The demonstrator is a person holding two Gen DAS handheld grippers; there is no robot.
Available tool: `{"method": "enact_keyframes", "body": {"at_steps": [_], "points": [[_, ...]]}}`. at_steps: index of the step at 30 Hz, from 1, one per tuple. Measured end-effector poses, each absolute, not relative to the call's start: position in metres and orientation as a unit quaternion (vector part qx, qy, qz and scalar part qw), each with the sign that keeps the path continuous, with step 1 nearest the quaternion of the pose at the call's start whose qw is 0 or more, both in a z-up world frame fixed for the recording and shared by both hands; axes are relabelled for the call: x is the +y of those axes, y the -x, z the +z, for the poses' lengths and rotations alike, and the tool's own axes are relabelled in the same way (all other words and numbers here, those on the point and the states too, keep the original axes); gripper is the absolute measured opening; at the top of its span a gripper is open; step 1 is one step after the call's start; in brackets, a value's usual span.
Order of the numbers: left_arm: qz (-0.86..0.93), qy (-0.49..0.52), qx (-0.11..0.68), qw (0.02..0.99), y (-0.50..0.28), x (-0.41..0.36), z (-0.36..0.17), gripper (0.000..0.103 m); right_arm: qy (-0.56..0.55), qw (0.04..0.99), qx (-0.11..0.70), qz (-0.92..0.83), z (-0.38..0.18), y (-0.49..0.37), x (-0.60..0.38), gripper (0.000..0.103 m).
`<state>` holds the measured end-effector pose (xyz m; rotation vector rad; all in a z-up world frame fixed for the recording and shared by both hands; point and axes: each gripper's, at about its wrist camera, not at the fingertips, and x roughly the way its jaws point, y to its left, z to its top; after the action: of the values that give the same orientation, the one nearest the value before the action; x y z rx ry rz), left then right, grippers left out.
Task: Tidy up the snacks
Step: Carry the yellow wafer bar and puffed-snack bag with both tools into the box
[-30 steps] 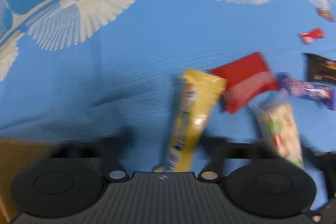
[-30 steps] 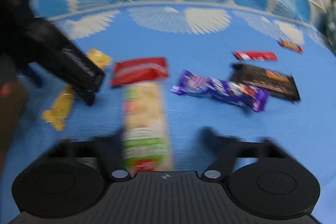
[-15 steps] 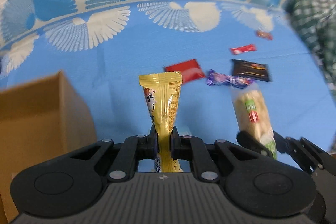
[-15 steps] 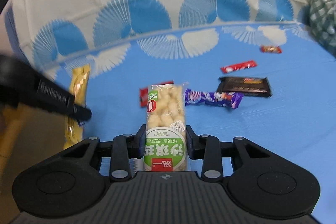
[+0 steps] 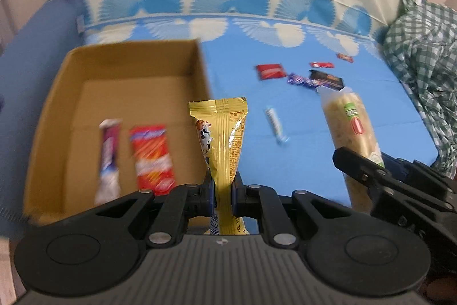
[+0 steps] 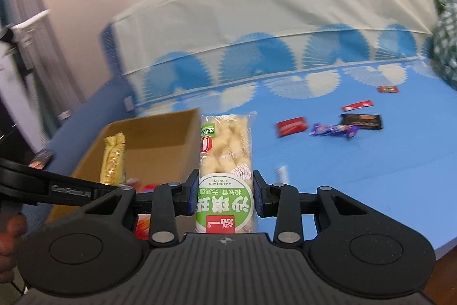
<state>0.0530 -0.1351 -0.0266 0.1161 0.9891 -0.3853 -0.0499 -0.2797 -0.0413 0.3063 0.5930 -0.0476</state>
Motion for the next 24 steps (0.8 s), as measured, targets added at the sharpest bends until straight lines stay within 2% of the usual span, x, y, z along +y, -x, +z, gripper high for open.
{"method": "enact_keyframes", "body": {"at_steps": [10, 24], "points": [[-0.144, -0.046, 0.420, 0.895, 0.046, -0.055, 0.001, 0.012, -0.104, 0.950, 0.287, 0.060, -0.016, 0.112, -0.188, 0.038], [-0.152, -0.014, 0.365, 0.918, 0.098, -0.031, 0.028, 0.012, -0.061, 0.967, 0.238, 0.064, 0.010, 0.154, -0.161, 0.038]]}}
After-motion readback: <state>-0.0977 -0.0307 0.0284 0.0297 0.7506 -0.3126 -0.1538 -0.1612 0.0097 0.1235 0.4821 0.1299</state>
